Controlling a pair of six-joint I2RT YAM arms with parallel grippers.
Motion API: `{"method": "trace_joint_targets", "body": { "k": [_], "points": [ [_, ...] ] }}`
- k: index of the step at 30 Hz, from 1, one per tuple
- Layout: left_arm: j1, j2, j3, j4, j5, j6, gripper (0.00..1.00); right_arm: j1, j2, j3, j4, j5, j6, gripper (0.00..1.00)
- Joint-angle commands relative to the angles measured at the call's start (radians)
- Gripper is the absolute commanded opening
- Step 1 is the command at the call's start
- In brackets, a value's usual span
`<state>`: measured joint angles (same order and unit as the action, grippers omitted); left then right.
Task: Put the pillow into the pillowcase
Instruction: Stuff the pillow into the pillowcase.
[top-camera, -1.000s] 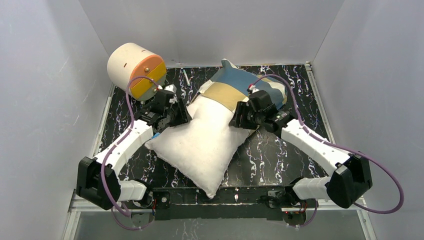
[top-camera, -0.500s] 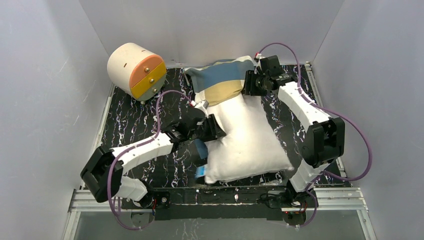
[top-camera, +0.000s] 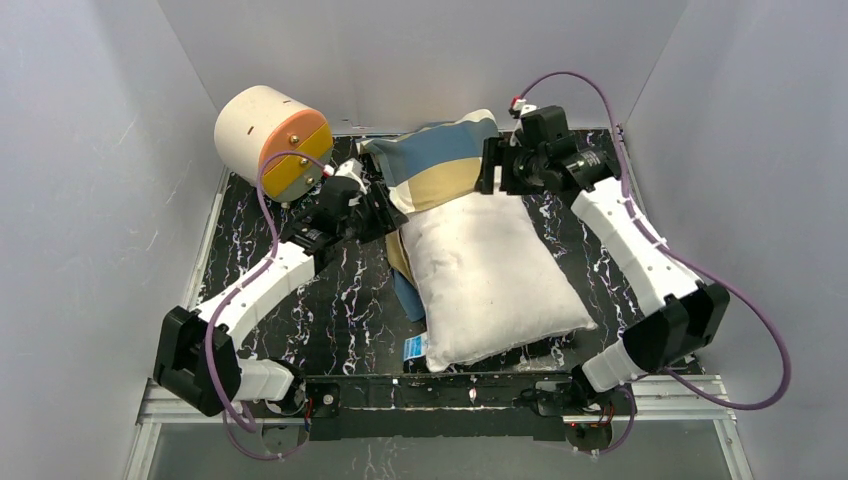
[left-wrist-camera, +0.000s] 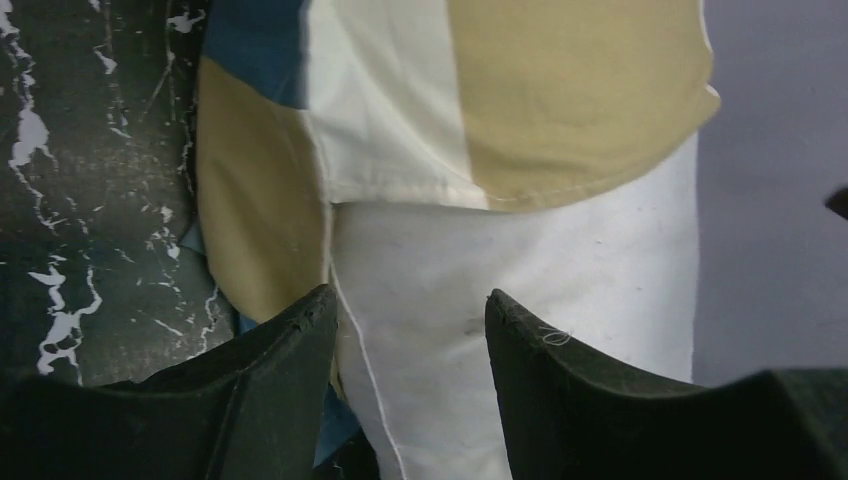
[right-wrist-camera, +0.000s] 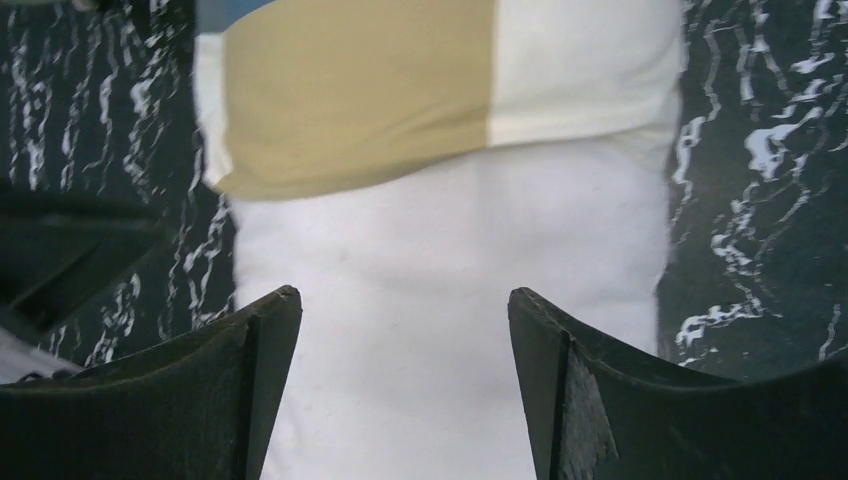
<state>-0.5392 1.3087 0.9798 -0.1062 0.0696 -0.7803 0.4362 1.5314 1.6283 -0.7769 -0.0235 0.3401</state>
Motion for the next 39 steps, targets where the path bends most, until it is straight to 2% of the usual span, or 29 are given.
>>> {"method": "trace_joint_targets", "body": {
  "k": [1,7,11,14,17,19,20,22,24,26,30,34,35,39],
  "points": [
    [0.058,-0.018,-0.051,-0.014,0.065,0.036,0.54,0.169,-0.073,-0.042,-0.011,0.100,0.074,0.83],
    [0.075,0.011,-0.136,0.094,0.106,0.003,0.54,0.412,-0.032,-0.060,-0.103,0.349,0.144,0.84],
    [0.074,0.054,-0.185,0.184,0.101,-0.029,0.54,0.533,0.006,-0.119,-0.096,0.439,0.207,0.90],
    [0.075,0.100,-0.217,0.267,0.092,-0.040,0.55,0.586,0.072,-0.160,-0.133,0.531,0.273,0.92],
    [0.074,0.180,-0.243,0.394,0.107,-0.066,0.56,0.588,0.139,-0.211,-0.113,0.627,0.293,0.90],
    [0.074,0.238,-0.240,0.453,0.139,-0.078,0.54,0.568,0.178,-0.218,-0.056,0.617,0.245,0.80],
    [0.074,0.258,-0.225,0.444,0.159,-0.076,0.46,0.555,0.190,-0.212,-0.030,0.600,0.223,0.68],
    [0.074,0.262,-0.169,0.344,0.163,-0.029,0.20,0.529,0.201,-0.179,0.004,0.608,0.204,0.26],
    [0.075,0.225,-0.122,0.220,0.150,0.031,0.06,0.505,0.191,-0.146,0.029,0.595,0.177,0.01],
    [0.075,0.186,-0.070,0.083,0.142,0.093,0.00,0.475,0.154,-0.133,0.088,0.565,0.151,0.01],
    [0.084,0.155,0.037,-0.138,0.197,0.179,0.00,0.368,0.069,-0.161,0.259,0.462,0.136,0.01],
    [0.098,0.137,0.062,-0.233,0.283,0.238,0.00,0.298,0.010,-0.176,0.389,0.442,0.137,0.01],
    [0.099,0.135,0.066,-0.261,0.296,0.266,0.03,0.287,0.000,-0.179,0.417,0.436,0.134,0.01],
    [0.110,0.135,0.105,-0.393,0.226,0.355,0.07,0.256,-0.016,-0.182,0.477,0.378,0.152,0.01]
  ]
}}
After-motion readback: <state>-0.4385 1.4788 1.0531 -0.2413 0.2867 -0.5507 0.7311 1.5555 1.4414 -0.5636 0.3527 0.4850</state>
